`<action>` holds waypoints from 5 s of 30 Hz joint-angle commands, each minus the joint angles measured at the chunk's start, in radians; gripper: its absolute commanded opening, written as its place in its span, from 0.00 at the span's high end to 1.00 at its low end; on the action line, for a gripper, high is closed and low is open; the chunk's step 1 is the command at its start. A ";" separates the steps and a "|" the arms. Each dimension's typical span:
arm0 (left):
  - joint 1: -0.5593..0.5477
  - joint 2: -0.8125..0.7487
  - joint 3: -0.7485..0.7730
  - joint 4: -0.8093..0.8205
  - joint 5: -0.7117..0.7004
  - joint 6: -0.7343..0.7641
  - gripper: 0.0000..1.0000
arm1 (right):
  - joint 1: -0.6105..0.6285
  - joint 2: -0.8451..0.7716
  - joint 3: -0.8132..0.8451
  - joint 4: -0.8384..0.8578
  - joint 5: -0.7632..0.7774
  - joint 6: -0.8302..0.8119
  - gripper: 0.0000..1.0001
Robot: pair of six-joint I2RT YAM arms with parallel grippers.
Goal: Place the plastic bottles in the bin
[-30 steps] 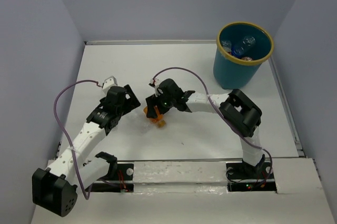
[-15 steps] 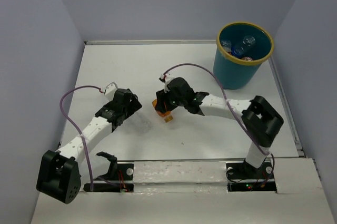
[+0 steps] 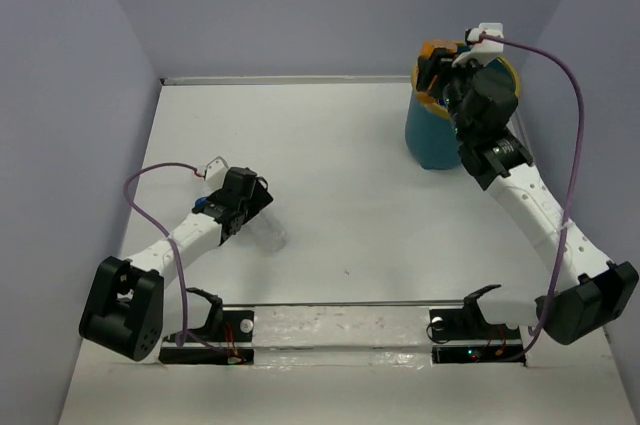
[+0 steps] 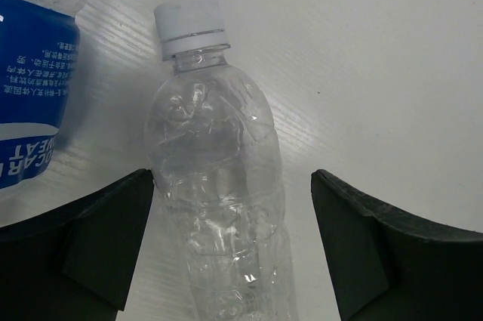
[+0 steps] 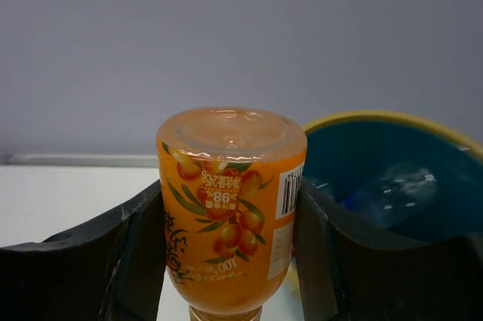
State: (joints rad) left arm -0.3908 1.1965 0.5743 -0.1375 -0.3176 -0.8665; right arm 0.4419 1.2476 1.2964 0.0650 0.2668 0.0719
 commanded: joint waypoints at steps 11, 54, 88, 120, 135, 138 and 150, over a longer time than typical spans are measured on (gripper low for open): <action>0.001 0.041 -0.065 0.170 -0.005 -0.008 0.42 | -0.304 0.182 0.101 -0.056 0.060 0.023 0.03; -0.197 -0.279 0.078 0.496 0.382 0.103 0.97 | 0.334 0.187 -0.365 0.302 -0.758 0.485 0.04; -0.197 -0.629 0.196 -0.137 -0.169 0.497 0.01 | -0.307 0.137 0.124 -0.008 0.103 0.071 0.80; 0.125 -0.206 0.153 -0.272 -0.153 0.330 0.01 | -0.074 -0.160 -0.335 0.114 -0.321 0.401 0.12; 0.343 0.172 0.194 -0.206 0.135 0.454 0.04 | 0.033 -0.270 -0.476 0.196 -0.432 0.473 0.13; 0.343 0.212 0.196 -0.192 0.178 0.480 0.19 | 0.063 -0.252 -0.461 0.188 -0.478 0.476 0.12; 0.123 -0.089 0.147 -0.047 0.515 0.515 0.38 | 0.164 -0.101 -0.491 0.298 -0.534 0.644 0.10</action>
State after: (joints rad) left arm -0.1436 1.2331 0.7341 -0.2821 0.0040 -0.3756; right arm 0.5880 1.0874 0.8047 0.2451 -0.2081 0.6380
